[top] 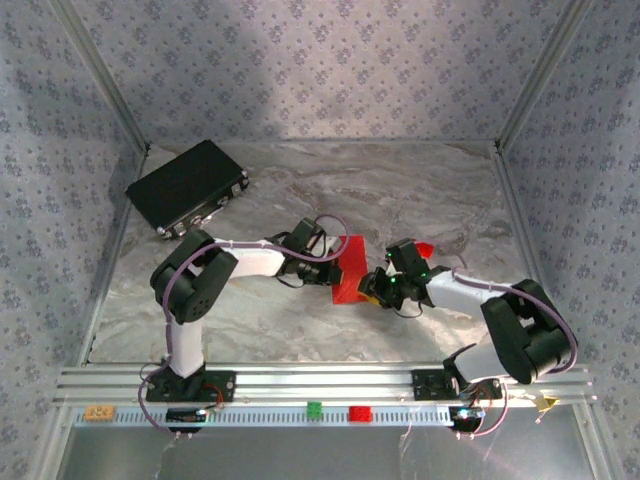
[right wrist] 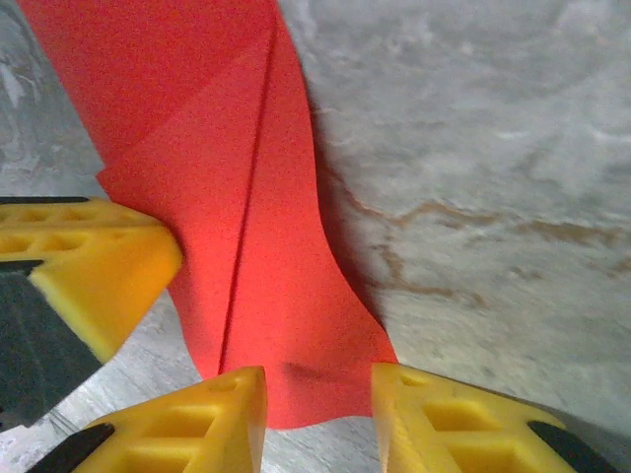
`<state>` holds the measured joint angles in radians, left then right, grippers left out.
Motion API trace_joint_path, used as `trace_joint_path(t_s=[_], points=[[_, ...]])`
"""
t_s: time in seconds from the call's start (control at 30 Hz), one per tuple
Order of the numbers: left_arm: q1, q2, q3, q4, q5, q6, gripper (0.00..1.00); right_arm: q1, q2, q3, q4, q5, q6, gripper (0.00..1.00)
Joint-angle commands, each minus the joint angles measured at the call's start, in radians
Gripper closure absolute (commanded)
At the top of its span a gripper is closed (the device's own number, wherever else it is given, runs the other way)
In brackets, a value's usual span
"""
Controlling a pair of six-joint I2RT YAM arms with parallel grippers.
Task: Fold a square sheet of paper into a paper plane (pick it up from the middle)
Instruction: Turn over the paper at the center of the table.
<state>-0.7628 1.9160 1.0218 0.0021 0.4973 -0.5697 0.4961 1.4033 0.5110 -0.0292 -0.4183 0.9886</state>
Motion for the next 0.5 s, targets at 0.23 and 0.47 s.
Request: trace_joint_path(t_s=[0.23, 0.47], points=[[0.002, -0.009, -0.029, -0.053, -0.019, -0.001, 1.0, -0.009, 0.051, 0.035, 0.079, -0.021, 0.01, 0.62], [0.001, -0.011, -0.029, -0.054, -0.017, 0.0, 1.0, -0.043, 0.093, 0.089, 0.097, -0.058, -0.032, 0.59]])
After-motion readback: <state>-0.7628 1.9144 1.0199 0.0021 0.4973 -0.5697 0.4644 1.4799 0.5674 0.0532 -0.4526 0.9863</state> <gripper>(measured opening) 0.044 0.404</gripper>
